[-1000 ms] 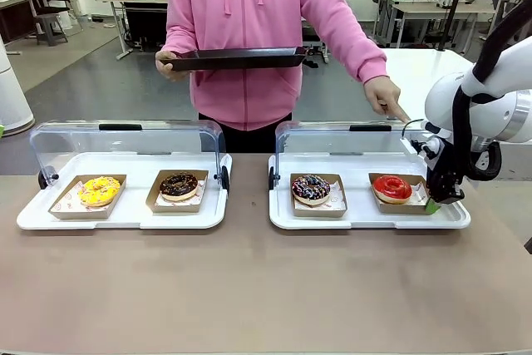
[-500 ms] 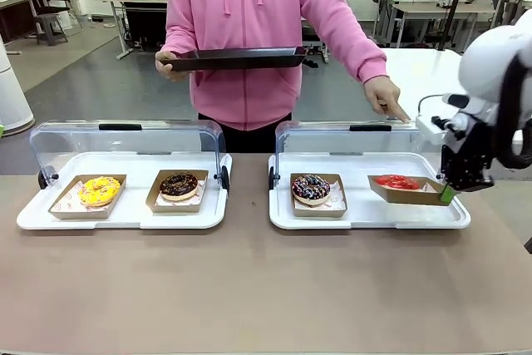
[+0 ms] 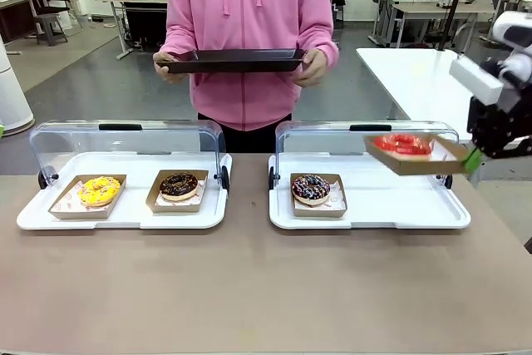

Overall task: Provide the desired donut to the person.
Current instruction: Pick up and lift the Paper togo box containing the Donut pointed at by the person, then place the picked Paper togo box onto the Handle tray extended by the person.

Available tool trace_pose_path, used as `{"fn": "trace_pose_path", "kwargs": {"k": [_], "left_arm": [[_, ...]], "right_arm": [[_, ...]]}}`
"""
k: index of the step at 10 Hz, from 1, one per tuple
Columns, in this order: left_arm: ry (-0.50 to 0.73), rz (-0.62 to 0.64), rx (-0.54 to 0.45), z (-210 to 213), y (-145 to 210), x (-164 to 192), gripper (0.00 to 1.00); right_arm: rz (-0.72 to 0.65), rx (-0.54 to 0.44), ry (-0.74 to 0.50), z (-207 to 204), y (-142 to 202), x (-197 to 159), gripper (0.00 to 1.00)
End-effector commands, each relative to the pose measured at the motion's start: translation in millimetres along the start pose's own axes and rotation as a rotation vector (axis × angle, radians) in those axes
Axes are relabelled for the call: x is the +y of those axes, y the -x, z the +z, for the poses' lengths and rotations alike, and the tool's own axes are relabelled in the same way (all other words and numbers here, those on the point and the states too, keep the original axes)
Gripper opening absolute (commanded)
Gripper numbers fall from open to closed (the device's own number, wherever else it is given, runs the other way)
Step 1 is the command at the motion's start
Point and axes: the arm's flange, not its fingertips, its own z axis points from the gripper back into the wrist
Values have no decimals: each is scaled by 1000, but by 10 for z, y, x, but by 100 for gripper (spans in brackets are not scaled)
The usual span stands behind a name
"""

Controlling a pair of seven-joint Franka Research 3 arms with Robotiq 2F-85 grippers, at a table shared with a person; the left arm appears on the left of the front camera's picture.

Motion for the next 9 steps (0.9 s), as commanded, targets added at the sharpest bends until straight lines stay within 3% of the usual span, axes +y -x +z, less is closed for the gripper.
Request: {"fn": "trace_pose_path", "kwargs": {"k": [1, 2, 3, 9], "left_arm": [[3, 6, -6, 10, -3, 6, 100], [3, 6, -6, 10, -3, 6, 100], [3, 6, -6, 10, -3, 6, 100], [3, 6, -6, 10, -3, 6, 100]], "right_arm": [[-78, 38, 131, -141, -23, -91, 0], [-38, -13, 113, -257, 22, -224, 0], [-25, 4, 66, 89, -43, -16, 0], [-25, 4, 66, 89, -43, -16, 0]]}}
